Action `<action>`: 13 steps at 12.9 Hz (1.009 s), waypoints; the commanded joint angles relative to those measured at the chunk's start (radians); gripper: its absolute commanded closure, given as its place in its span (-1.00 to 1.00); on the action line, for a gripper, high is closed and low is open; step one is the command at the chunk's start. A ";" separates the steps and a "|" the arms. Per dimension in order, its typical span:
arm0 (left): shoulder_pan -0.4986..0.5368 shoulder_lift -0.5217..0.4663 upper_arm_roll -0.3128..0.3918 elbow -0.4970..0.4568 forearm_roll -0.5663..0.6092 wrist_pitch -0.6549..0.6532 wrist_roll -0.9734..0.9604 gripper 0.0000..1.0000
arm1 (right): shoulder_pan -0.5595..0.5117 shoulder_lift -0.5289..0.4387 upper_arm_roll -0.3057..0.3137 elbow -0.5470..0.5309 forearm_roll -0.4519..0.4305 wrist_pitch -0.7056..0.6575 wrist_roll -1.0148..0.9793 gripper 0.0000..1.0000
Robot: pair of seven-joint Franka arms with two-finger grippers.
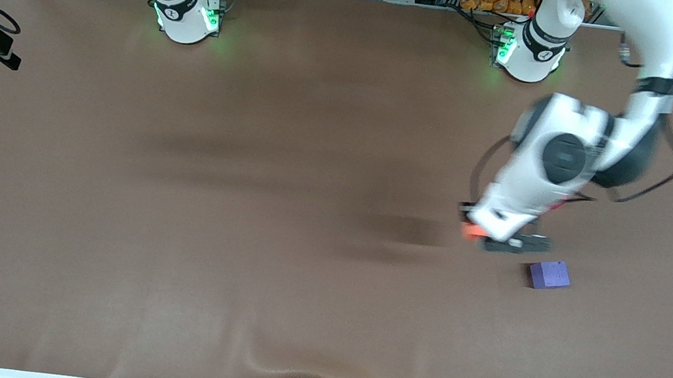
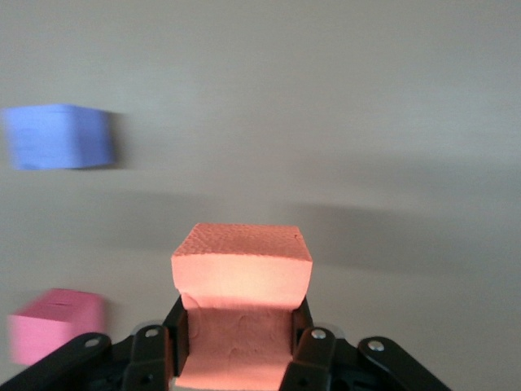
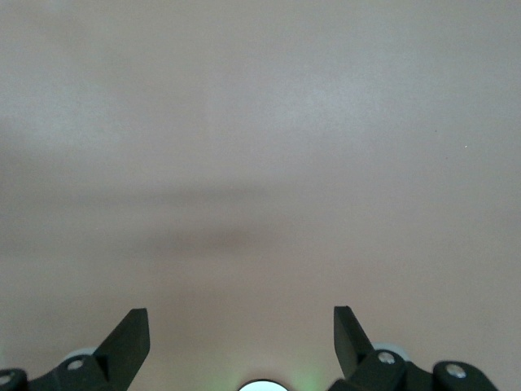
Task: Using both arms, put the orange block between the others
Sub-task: 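Carry the orange cube with the left gripper toward the pink cube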
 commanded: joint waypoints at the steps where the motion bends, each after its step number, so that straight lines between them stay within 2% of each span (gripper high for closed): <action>1: 0.104 -0.043 -0.016 -0.096 0.024 0.034 0.097 1.00 | -0.006 -0.003 0.008 -0.003 0.004 0.010 0.018 -1.00; 3: 0.191 -0.028 -0.016 -0.125 0.025 0.095 0.176 1.00 | -0.003 0.006 0.008 -0.003 0.004 0.021 0.018 -1.00; 6: 0.247 0.011 -0.017 -0.186 0.025 0.207 0.210 1.00 | -0.007 -0.004 0.008 0.005 0.006 0.010 0.018 -1.00; 13: 0.299 0.021 -0.017 -0.286 0.025 0.301 0.307 1.00 | -0.004 -0.004 0.009 0.007 0.006 -0.003 0.017 -1.00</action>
